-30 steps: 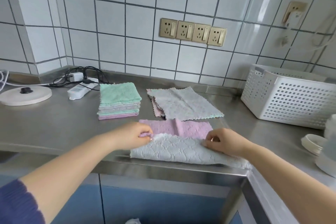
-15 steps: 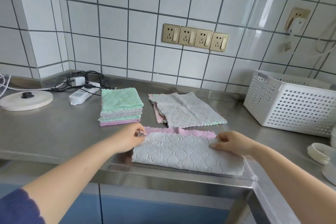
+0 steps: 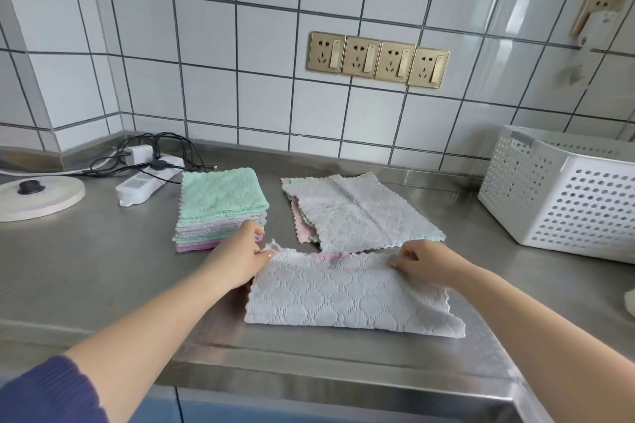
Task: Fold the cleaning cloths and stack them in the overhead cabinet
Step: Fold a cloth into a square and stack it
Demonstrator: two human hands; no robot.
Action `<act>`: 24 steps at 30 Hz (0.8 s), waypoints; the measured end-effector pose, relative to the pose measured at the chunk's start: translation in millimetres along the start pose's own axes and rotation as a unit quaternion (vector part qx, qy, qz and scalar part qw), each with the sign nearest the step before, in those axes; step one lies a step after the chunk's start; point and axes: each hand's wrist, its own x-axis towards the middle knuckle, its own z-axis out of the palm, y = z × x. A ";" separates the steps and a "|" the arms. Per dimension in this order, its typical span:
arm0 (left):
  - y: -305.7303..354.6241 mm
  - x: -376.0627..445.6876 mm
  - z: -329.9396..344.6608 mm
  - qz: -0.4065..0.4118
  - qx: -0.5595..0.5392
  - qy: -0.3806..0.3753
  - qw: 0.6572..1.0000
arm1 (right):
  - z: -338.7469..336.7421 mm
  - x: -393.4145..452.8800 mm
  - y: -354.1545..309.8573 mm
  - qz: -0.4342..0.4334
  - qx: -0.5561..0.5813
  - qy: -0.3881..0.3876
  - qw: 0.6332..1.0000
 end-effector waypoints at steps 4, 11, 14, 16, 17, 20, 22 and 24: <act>-2.4 5.5 2.8 -0.004 -0.001 0.019 1.000 | 2.7 7.2 2.3 -0.003 0.002 -0.001 1.000; -6.1 7.5 5.7 0.002 0.019 0.044 0.999 | 7.9 8.8 7.8 0.014 0.027 0.026 0.999; -1.3 9.5 7.0 0.002 0.040 0.044 0.998 | 11.3 11.8 5.2 0.028 0.021 0.024 0.999; 2.4 11.0 7.1 0.000 0.048 0.036 0.998 | 11.8 13.6 3.9 0.036 0.018 0.018 0.999; 3.6 11.0 6.8 -0.001 0.050 0.030 0.998 | 12.1 14.0 3.8 0.040 0.015 0.017 0.999; 8.1 5.8 1.7 -0.009 0.054 0.022 0.998 | 10.6 11.7 2.0 0.052 -0.002 0.041 0.998; 13.8 -3.7 -3.3 0.017 0.132 0.044 0.990 | 7.9 5.0 -2.3 0.047 -0.010 0.093 0.995; 24.6 -12.7 -3.1 0.081 0.220 0.084 0.969 | 6.8 -2.7 -11.9 0.015 -0.020 0.147 0.989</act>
